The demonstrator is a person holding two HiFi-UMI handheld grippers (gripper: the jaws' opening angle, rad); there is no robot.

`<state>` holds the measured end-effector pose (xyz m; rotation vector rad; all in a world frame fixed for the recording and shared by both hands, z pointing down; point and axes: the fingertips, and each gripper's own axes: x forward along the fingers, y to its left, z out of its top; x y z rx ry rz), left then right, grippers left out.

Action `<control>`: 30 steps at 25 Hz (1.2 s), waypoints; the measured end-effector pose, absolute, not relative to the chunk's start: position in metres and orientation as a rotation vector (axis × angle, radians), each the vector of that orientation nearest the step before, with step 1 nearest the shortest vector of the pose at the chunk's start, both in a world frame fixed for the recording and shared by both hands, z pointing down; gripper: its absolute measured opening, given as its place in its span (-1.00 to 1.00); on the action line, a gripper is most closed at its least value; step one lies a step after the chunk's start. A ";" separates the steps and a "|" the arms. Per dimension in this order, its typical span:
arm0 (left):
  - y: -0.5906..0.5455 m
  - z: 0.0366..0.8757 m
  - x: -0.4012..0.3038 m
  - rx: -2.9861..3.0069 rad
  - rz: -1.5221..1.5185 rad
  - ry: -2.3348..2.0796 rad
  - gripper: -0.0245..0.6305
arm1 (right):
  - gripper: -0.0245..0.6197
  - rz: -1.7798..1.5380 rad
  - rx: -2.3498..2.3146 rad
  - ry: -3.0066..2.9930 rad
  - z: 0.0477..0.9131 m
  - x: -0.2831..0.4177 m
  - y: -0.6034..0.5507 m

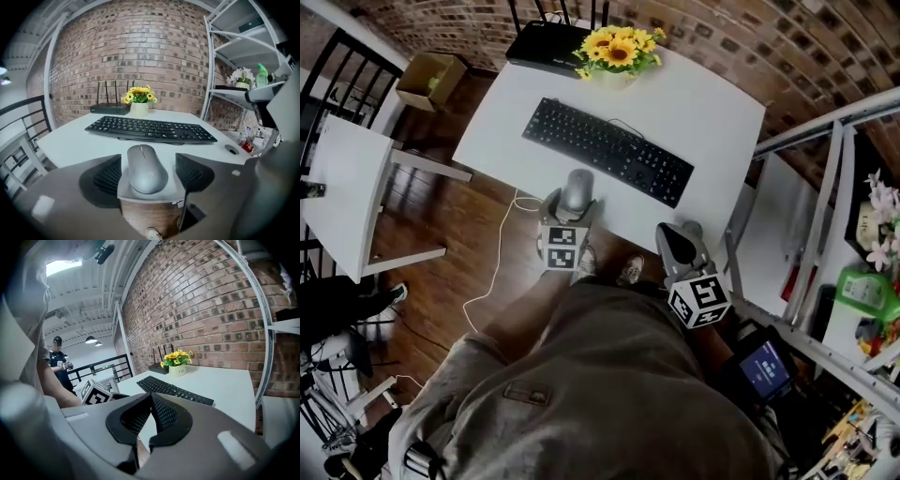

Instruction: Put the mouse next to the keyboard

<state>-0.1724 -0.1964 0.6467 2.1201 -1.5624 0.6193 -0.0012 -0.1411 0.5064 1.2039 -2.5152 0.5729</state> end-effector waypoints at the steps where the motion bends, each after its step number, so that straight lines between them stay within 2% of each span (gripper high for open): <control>1: -0.199 0.651 -0.172 2.105 0.638 -1.565 0.11 | -0.88 0.575 1.195 -2.515 0.507 -0.002 -0.142; 11: -0.204 0.680 -0.171 2.031 0.731 -1.540 0.11 | -0.88 0.592 1.192 -2.504 0.510 0.011 -0.145; 14: -0.204 0.679 -0.174 2.034 0.729 -1.537 -0.02 | -0.88 0.584 1.204 -2.511 0.508 0.014 -0.149; 30: -0.200 0.667 -0.171 2.103 0.699 -1.455 -0.02 | -0.88 0.593 1.223 -2.519 0.510 0.013 -0.150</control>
